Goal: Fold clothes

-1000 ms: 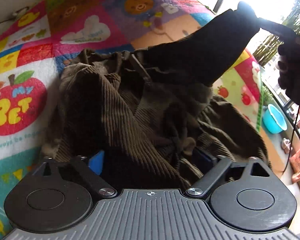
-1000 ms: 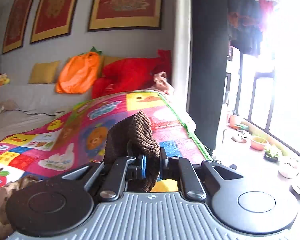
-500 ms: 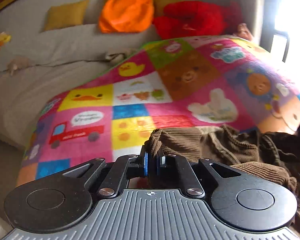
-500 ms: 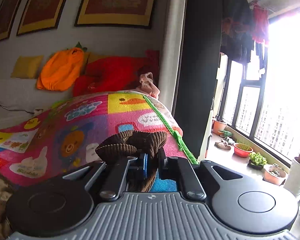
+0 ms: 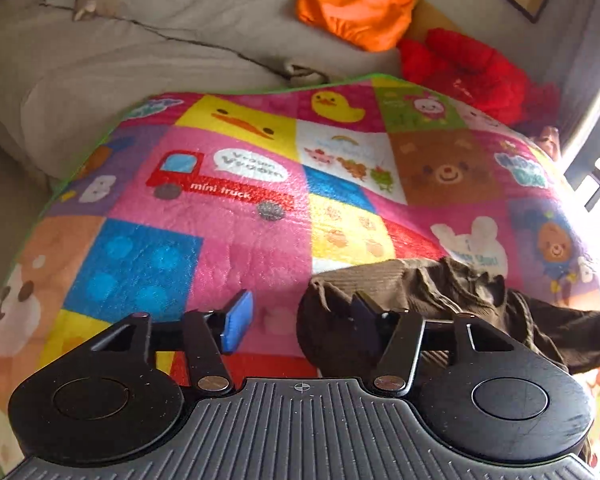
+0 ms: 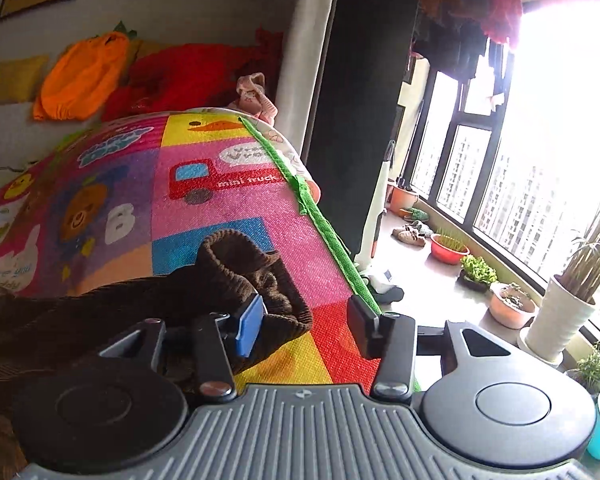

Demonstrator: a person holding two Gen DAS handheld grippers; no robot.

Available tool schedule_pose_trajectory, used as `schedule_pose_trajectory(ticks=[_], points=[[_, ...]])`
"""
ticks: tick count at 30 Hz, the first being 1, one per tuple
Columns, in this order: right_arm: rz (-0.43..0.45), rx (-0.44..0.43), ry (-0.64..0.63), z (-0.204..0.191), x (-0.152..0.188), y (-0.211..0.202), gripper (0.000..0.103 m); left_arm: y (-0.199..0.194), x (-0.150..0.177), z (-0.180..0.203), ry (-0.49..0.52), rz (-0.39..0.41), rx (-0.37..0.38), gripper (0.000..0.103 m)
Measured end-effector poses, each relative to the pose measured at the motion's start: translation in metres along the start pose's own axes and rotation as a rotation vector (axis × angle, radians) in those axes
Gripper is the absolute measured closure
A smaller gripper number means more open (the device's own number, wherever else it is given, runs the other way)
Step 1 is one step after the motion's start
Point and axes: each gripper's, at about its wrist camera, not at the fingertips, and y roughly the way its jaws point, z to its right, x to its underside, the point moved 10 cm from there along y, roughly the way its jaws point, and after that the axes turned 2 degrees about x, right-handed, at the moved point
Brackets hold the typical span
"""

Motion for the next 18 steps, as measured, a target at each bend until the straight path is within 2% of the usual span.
schedule_pose_trajectory(ticks=[2,3,5,7,12,13,16,18], points=[[-0.001,-0.042,-0.007,-0.002,0.008,-0.025,0.050,-0.020,0.014,0.016,0.062,-0.006,0.026,0.022],[-0.003,-0.075,-0.024,-0.007,0.015,-0.039,0.048,-0.030,0.023,0.025,0.103,-0.011,0.032,0.021],[-0.010,-0.176,-0.078,-0.027,0.031,-0.071,0.039,-0.048,0.044,0.046,0.186,-0.018,0.039,0.014],[-0.032,-0.324,-0.134,-0.059,0.052,-0.106,0.035,-0.062,0.067,0.071,0.257,-0.026,0.061,0.008],[-0.131,-0.770,-0.359,-0.162,0.128,-0.207,0.033,-0.097,0.127,0.135,0.421,-0.063,0.145,0.007],[-0.129,-0.820,-0.417,-0.176,0.144,-0.223,0.033,-0.104,0.140,0.146,0.456,-0.074,0.164,0.006],[-0.092,-0.849,-0.584,-0.207,0.181,-0.249,0.030,-0.120,0.186,0.172,0.594,-0.131,0.201,0.005],[-0.045,-0.803,-0.637,-0.211,0.194,-0.252,0.025,-0.124,0.211,0.178,0.690,-0.155,0.171,0.004]])
